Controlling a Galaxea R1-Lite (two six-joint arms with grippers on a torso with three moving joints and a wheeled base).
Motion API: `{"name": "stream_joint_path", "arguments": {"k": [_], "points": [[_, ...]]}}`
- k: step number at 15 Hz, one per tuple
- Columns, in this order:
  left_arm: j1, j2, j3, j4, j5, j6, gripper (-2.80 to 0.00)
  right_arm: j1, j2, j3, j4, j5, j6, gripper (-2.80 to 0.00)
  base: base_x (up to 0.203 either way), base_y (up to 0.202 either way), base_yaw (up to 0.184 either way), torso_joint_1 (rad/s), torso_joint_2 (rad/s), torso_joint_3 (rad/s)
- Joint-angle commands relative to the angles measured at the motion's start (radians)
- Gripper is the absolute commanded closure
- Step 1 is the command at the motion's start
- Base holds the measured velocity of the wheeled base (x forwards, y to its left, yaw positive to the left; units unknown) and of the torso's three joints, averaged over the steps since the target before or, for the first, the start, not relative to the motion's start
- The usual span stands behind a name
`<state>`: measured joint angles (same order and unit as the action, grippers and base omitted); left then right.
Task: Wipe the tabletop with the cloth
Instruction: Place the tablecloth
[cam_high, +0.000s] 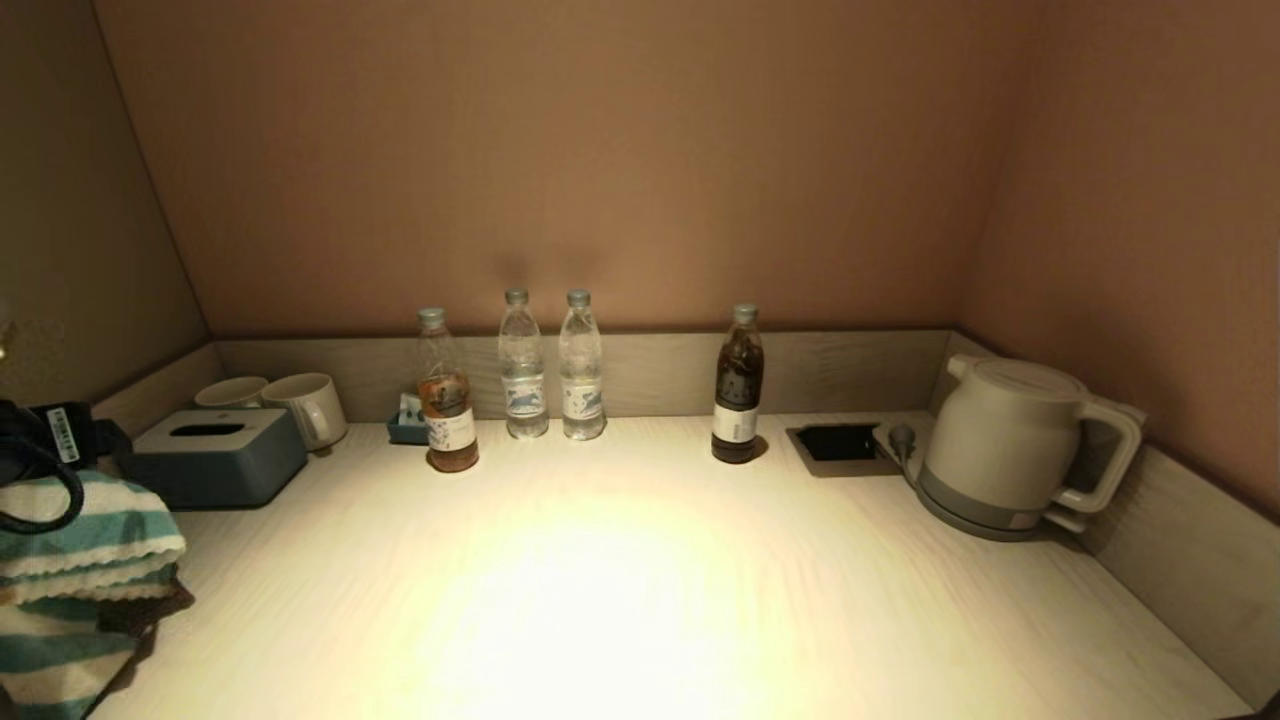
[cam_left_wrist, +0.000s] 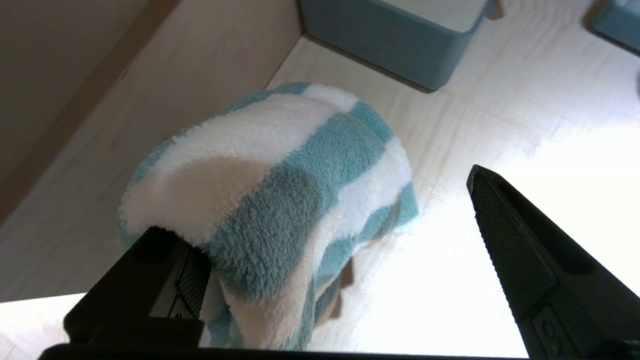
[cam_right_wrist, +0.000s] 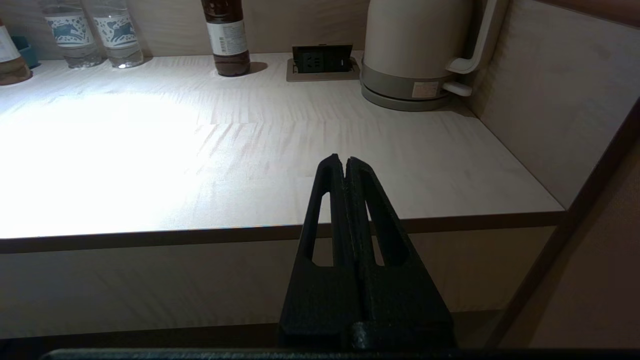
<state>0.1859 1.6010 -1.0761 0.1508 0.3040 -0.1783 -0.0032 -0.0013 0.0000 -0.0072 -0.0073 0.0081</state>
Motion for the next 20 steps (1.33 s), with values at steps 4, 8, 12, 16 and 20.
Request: {"name": "stream_joint_path", "arguments": {"k": [4,8,12,16,20], "points": [[0.092,0.243,-0.158,0.039,0.003,-0.026,-2.8,0.0,0.001,0.0,0.0,0.0,0.001,0.0,0.0,0.0,0.0,0.0,0.0,0.0],[0.123,0.314,-0.232,0.089,0.001,-0.03,-2.8,0.0,0.001,0.0,0.0,0.0,0.001,0.0,0.0,0.0,0.0,0.0,0.0,0.0],[0.119,0.413,-0.35,0.289,-0.063,-0.061,-2.8,0.0,0.001,0.0,0.0,0.0,0.001,0.0,0.0,0.0,0.0,0.0,0.0,0.0],[0.103,0.428,-0.362,0.325,-0.063,-0.063,-2.8,0.0,0.001,0.0,0.0,0.0,0.0,0.0,0.0,0.0,0.0,0.0,0.0,0.0],[0.088,0.405,-0.357,0.338,-0.065,-0.072,-2.8,0.0,0.001,0.0,0.0,0.0,0.0,0.0,0.0,0.0,0.0,0.0,0.0,0.0]]}}
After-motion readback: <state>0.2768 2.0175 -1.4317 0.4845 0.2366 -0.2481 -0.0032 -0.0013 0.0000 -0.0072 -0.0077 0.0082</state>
